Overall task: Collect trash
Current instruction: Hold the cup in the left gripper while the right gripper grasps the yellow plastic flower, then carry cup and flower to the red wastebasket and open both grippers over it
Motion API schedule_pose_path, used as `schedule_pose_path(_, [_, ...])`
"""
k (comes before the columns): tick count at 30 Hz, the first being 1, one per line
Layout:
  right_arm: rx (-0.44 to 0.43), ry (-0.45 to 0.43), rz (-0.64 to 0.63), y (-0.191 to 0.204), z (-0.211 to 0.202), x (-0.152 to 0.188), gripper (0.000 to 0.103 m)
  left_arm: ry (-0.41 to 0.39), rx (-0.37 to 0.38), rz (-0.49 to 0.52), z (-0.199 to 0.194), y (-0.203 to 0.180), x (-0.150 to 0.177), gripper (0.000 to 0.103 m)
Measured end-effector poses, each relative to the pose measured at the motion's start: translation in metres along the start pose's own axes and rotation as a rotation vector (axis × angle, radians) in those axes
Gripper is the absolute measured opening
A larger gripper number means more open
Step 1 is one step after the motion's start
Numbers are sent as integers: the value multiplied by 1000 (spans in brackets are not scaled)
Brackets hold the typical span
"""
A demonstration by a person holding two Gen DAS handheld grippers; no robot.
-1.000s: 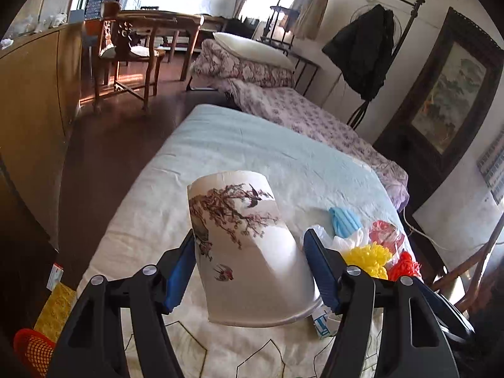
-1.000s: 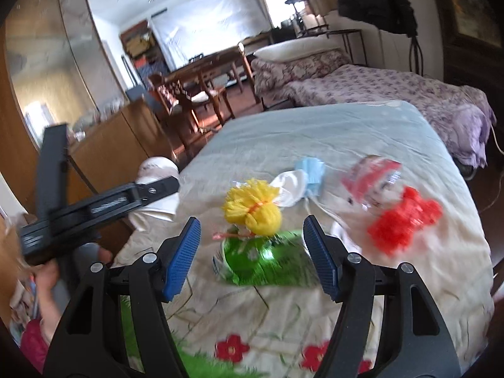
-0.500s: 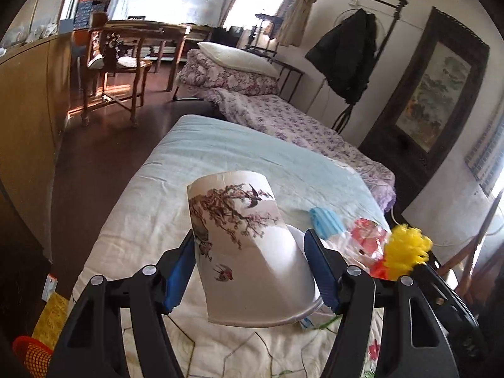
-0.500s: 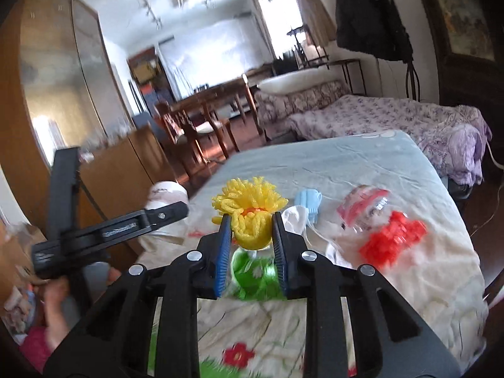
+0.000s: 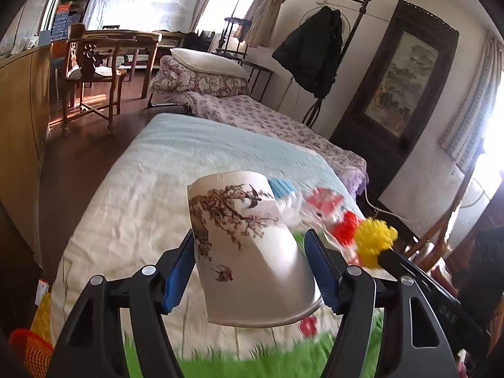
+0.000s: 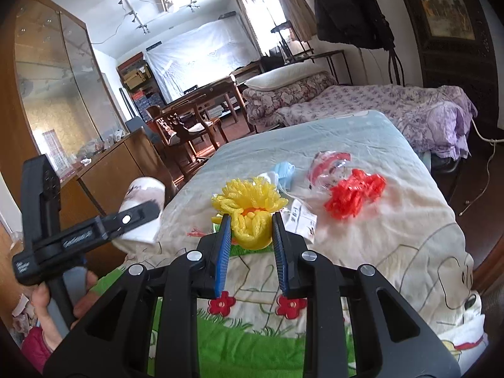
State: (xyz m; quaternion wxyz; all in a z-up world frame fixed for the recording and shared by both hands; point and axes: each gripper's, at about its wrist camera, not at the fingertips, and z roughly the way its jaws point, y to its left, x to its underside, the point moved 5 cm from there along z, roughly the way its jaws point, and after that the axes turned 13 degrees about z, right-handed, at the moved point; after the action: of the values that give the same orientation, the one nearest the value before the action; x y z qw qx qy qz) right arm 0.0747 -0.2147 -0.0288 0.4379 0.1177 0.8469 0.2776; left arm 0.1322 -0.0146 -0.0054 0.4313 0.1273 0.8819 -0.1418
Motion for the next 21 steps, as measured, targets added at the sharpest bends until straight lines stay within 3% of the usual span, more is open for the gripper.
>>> schedule_pose_path(14, [-8, 7, 19, 0, -11, 13, 27, -71, -75, 23, -97, 2, 8, 67])
schedule_pose_path(21, [-64, 21, 41, 16, -29, 21, 27, -122, -141, 31, -152, 15, 12, 67])
